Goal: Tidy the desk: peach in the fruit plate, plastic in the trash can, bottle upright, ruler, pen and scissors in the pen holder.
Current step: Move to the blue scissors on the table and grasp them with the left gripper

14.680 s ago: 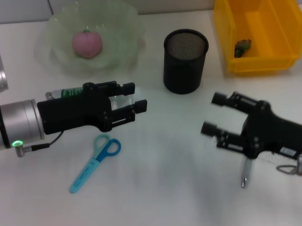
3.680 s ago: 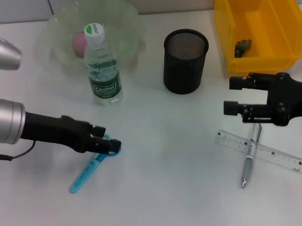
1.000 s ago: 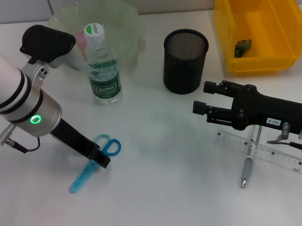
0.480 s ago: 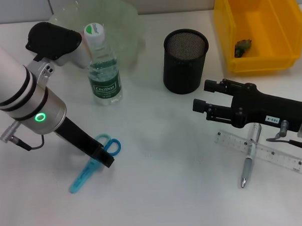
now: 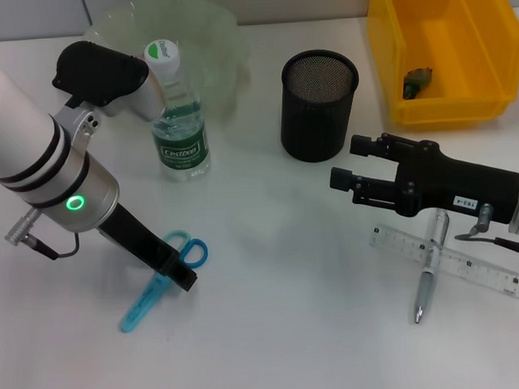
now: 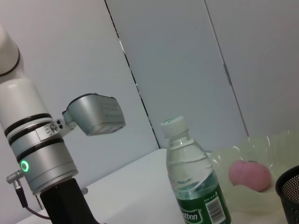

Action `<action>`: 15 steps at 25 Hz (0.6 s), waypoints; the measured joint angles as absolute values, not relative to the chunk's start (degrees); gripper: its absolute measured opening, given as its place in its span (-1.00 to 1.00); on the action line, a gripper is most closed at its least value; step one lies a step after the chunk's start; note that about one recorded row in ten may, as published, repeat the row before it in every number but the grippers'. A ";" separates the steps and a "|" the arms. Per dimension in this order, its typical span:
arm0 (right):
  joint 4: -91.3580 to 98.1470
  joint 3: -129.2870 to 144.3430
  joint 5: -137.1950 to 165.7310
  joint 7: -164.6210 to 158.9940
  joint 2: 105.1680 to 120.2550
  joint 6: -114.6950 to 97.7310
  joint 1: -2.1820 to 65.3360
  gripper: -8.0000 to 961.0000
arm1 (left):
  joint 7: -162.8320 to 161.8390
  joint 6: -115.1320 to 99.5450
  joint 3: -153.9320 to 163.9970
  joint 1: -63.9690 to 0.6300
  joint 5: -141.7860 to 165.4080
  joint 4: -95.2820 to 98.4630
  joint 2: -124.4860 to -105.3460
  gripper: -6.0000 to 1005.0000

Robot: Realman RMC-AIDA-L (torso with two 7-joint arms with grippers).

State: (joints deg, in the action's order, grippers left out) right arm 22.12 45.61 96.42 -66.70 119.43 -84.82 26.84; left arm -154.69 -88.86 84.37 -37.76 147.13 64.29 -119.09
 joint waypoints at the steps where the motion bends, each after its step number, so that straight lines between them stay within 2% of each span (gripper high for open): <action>1: 21.79 45.61 96.42 -66.71 119.44 -84.82 27.09 0.58 | -154.69 -88.86 84.37 -38.07 147.13 63.86 -119.09 0.41; 15: 21.26 45.61 96.42 -66.66 119.44 -84.11 27.42 0.58 | -154.66 -88.70 84.80 -38.47 147.22 63.72 -119.09 0.41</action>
State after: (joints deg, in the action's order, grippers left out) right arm 21.26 45.61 96.42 -66.66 119.44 -84.11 27.42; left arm -154.66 -88.70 84.80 -38.47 147.22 63.72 -119.09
